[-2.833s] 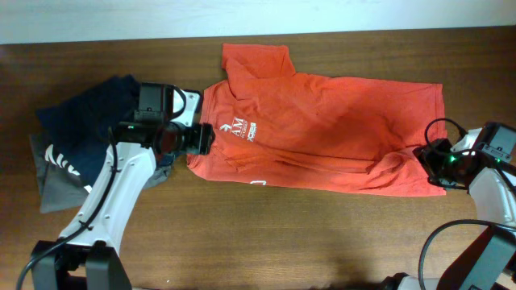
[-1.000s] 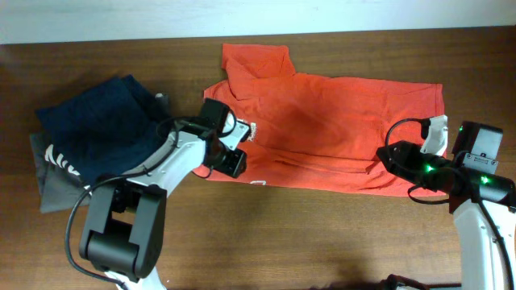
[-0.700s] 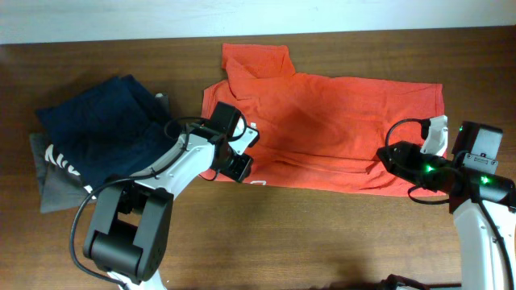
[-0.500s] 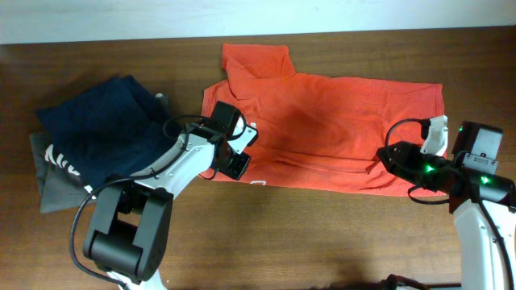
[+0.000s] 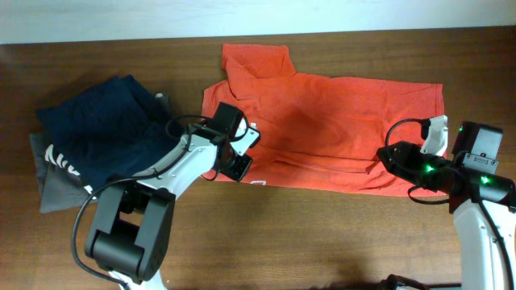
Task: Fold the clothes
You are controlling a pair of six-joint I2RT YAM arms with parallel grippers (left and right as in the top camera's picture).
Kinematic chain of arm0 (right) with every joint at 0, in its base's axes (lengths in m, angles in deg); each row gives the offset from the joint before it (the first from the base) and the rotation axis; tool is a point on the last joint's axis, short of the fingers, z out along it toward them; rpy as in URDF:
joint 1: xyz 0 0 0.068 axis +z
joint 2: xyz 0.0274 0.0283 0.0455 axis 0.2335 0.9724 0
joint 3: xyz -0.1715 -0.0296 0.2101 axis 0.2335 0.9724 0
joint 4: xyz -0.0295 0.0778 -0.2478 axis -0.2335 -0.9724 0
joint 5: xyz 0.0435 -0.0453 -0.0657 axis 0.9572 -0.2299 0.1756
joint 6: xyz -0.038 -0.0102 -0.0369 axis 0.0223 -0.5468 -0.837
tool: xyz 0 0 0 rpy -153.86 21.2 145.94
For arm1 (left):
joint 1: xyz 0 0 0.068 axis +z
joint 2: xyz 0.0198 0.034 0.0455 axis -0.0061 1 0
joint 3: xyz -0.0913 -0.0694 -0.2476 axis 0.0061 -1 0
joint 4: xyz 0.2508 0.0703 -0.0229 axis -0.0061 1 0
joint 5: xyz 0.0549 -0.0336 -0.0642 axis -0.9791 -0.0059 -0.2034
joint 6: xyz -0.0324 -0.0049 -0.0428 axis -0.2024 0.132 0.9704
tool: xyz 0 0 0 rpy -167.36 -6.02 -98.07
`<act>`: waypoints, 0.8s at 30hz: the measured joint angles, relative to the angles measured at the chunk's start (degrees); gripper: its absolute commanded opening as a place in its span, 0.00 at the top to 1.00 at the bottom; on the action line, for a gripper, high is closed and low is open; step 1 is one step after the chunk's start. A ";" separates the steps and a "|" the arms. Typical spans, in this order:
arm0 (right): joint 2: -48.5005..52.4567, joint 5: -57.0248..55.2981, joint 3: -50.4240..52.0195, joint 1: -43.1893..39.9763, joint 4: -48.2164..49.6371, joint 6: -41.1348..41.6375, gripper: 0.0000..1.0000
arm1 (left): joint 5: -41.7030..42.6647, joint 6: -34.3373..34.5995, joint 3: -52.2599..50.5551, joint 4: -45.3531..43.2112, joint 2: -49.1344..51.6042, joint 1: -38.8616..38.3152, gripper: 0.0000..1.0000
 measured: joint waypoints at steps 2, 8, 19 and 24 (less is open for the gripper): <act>0.00 0.00 0.00 0.00 0.00 0.00 0.59 | 0.00 -0.48 0.00 -0.04 0.52 -0.35 0.95; 0.00 0.00 0.00 0.00 0.00 -0.04 0.59 | -0.02 -0.90 0.92 1.97 0.72 -0.50 1.00; 0.00 -0.02 0.00 0.00 -0.02 -0.02 0.59 | 0.00 -2.40 14.93 4.66 1.25 -0.50 1.00; 0.00 -0.02 0.00 0.00 -0.02 -0.02 0.59 | 0.66 -4.35 14.93 3.26 2.84 -0.63 1.00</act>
